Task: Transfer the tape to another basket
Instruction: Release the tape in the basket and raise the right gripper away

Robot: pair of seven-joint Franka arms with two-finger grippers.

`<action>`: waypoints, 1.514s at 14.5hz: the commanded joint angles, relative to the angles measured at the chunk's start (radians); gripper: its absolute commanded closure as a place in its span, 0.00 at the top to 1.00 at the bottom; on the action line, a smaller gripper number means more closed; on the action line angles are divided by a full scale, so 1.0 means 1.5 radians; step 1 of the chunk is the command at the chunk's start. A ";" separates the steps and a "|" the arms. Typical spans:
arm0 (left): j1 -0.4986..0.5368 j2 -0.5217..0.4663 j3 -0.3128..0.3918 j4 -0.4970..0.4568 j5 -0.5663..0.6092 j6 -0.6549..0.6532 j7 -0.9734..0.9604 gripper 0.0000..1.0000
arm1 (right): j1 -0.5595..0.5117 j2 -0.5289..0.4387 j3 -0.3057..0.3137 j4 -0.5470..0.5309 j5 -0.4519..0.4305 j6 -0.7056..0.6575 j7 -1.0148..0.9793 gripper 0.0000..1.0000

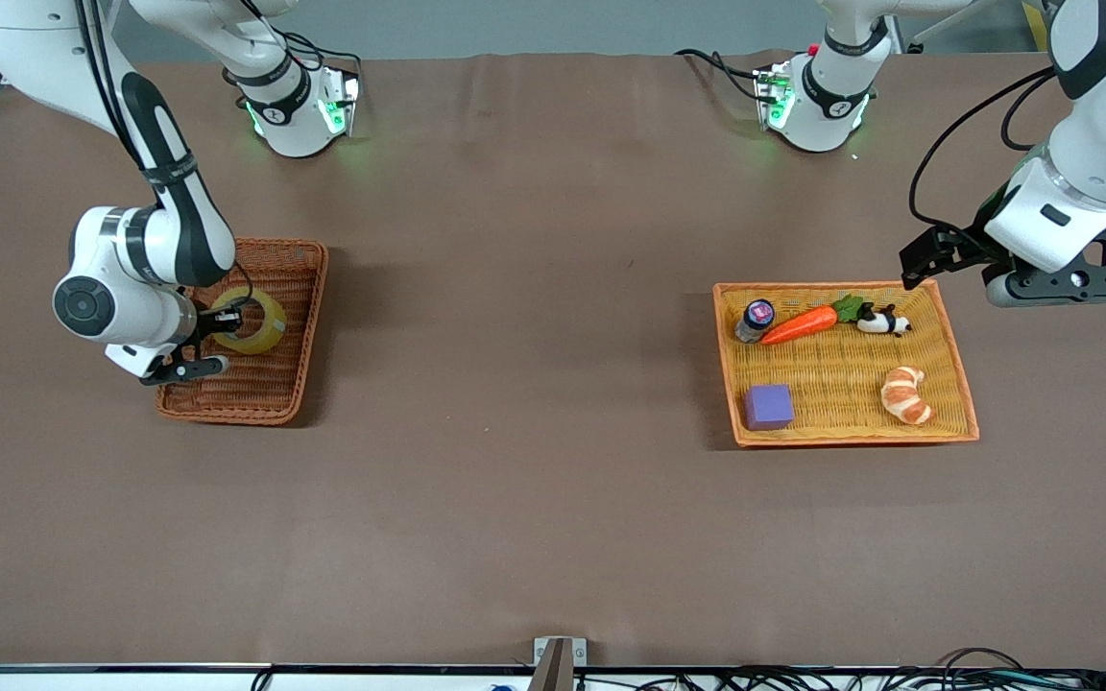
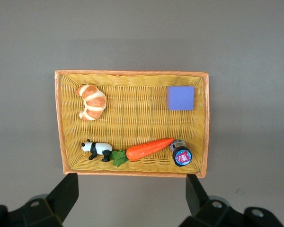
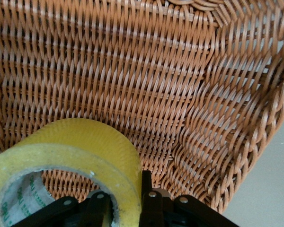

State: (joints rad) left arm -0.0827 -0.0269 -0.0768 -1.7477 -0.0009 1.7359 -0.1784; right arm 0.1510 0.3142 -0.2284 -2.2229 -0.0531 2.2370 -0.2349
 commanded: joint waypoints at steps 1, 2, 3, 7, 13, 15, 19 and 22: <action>0.005 -0.005 -0.002 -0.006 0.013 0.009 0.012 1.00 | -0.007 -0.012 0.005 -0.010 -0.006 -0.003 -0.018 0.74; 0.005 0.000 -0.002 -0.006 0.019 0.010 0.037 1.00 | -0.008 -0.014 0.007 -0.005 -0.005 -0.018 -0.016 1.00; 0.005 0.002 -0.002 -0.003 0.022 0.009 0.053 1.00 | -0.007 -0.020 0.010 0.018 -0.005 -0.043 -0.016 1.00; 0.005 0.000 -0.001 -0.001 0.022 0.005 0.068 1.00 | -0.012 -0.026 0.020 0.184 0.004 -0.142 -0.011 1.00; 0.010 0.001 0.005 0.007 0.022 0.002 0.073 1.00 | -0.015 -0.022 0.050 0.476 0.003 -0.358 0.024 1.00; 0.010 0.002 0.005 0.009 0.023 0.003 0.073 1.00 | -0.021 -0.038 0.064 0.494 0.004 -0.366 0.028 1.00; 0.010 0.002 0.005 0.009 0.026 0.003 0.072 1.00 | -0.076 -0.098 0.148 0.524 0.004 -0.472 0.147 1.00; 0.015 0.004 0.005 0.007 0.026 0.003 0.073 1.00 | -0.072 -0.146 0.154 0.522 0.006 -0.517 0.205 1.00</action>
State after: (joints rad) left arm -0.0707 -0.0221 -0.0650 -1.7433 0.0169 1.7407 -0.0821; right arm 0.0665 0.1583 -0.0247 -1.4137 -0.0521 1.4906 0.0102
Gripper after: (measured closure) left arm 0.000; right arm 0.000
